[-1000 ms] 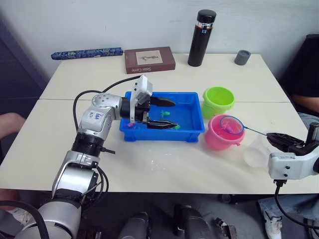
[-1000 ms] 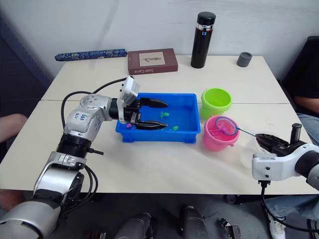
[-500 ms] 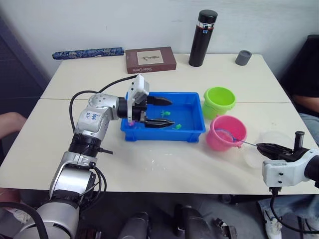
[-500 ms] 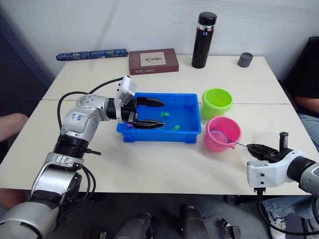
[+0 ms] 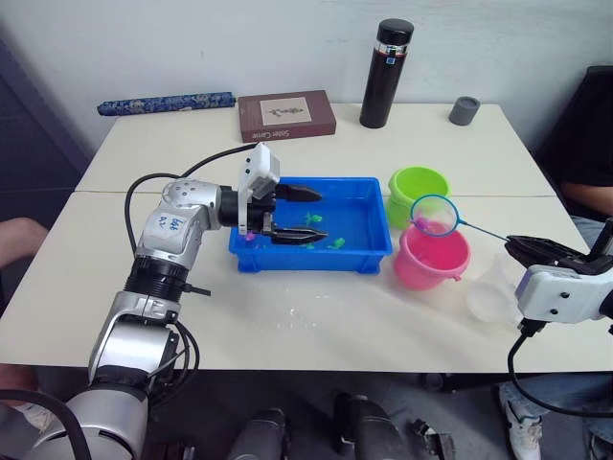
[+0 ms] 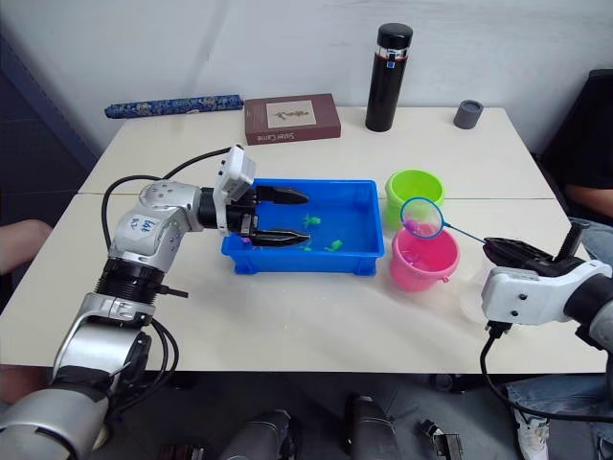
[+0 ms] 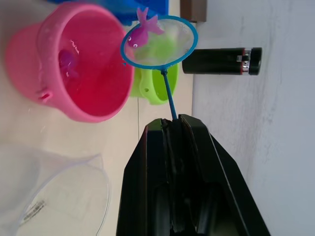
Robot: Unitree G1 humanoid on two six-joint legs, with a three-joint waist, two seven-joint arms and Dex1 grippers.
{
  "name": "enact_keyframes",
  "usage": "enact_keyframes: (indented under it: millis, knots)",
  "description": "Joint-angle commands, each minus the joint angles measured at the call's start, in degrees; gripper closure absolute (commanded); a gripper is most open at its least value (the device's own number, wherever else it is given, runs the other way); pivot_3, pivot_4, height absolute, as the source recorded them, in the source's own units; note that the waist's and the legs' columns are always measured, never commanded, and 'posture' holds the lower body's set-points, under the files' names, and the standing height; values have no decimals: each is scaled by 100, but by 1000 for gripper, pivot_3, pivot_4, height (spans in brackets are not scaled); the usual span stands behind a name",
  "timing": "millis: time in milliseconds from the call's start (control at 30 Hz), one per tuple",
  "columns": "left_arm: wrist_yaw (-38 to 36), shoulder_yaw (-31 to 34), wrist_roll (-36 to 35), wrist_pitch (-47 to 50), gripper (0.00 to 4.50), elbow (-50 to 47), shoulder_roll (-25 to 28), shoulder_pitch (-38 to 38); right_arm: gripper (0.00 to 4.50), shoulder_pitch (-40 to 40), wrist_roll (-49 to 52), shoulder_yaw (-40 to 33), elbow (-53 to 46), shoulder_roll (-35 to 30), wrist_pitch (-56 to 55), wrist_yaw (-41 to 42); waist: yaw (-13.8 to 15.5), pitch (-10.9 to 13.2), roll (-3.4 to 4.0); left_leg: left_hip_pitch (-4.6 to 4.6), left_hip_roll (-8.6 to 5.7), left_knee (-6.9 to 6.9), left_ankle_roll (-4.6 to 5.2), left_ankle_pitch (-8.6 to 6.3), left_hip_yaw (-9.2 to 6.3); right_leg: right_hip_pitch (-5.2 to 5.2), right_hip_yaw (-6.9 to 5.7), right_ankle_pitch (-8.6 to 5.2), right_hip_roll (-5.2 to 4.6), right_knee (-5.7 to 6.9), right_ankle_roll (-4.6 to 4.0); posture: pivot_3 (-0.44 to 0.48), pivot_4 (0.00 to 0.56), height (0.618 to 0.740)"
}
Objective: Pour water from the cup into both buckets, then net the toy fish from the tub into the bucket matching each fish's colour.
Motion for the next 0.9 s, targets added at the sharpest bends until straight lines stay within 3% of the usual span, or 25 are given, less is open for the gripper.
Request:
enact_keyframes:
  millis: [33, 133, 300, 433, 633, 900]
  knots:
    - [41, 202, -9, -9, 101, -189, 204, 113, 4500, 324, -282, -365, 177, -250, -828, 199, -1, 0, -1, 1, 1, -1, 0, 0, 0, 1, 0, 0, 2, -1, 0, 0, 150, 740]
    - [70, 211, -22, 38, 101, -281, 240, 158, 4500, 404, -141, -174, 273, -240, -1029, 218, -1, 0, -1, 1, 0, 0, 0, 0, 3, 1, 2, 0, 0, -1, 0, 0, 150, 740]
    - [156, 239, 4, 54, 101, -329, 239, 181, 4500, -313, -602, -52, 735, -411, -775, -173, -4, 0, 0, 1, -4, 5, 2, 1, 6, 0, 5, 1, -5, 2, 1, 0, 150, 740]
    - [185, 239, 9, 48, 101, -341, 228, 188, 4500, 241, 106, 221, 441, -399, -981, 527, 17, 0, -1, 0, 5, -2, 0, 0, -4, 0, -4, -1, 4, 0, -3, 0, 150, 740]
    - [213, 243, 6, 43, 101, -339, 195, 173, 4500, -278, -620, -18, 540, -338, -656, -92, -22, 0, 0, -1, -5, 10, 6, 1, 8, 4, 5, 6, -6, -2, 6, 0, 150, 740]
    - [201, 244, 27, -36, 101, -208, 153, 99, 4500, -210, -469, -116, 443, -353, -761, 95, 6, 0, 0, -2, 1, 5, 2, 1, 0, 1, 0, 3, 0, 1, 0, 0, 150, 740]
